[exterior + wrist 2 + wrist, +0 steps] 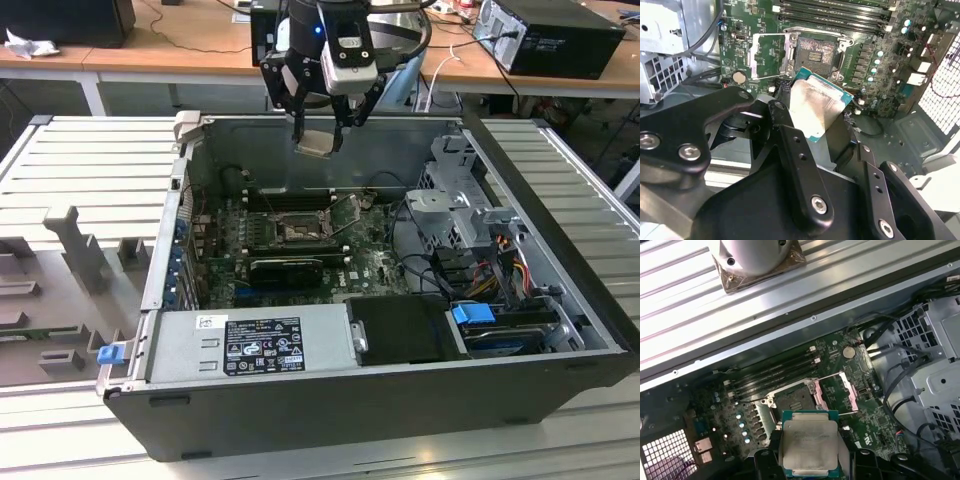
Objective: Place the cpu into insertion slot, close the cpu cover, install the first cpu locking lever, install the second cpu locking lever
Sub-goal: 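Place the cpu into insertion slot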
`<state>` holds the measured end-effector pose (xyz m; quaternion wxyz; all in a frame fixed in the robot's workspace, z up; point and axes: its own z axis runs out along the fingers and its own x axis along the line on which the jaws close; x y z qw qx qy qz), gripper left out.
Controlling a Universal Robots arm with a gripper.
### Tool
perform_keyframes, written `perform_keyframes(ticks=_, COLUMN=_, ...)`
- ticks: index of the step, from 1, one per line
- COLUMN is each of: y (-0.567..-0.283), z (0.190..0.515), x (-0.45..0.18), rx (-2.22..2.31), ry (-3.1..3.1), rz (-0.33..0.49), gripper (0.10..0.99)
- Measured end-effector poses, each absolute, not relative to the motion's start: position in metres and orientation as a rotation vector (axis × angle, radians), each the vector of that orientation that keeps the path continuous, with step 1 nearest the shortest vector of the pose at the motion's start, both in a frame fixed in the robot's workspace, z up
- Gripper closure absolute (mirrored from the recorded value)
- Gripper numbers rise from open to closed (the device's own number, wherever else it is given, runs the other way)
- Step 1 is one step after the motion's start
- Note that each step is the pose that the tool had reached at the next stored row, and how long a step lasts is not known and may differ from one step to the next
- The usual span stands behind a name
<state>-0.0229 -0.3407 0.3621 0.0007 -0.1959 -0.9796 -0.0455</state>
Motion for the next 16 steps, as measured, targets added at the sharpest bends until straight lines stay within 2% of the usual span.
perform_keyframes(ticks=16, y=-0.3407, z=0.3614, x=-0.0229, rx=-0.882, ry=-3.019, rz=-0.143, gripper=0.561)
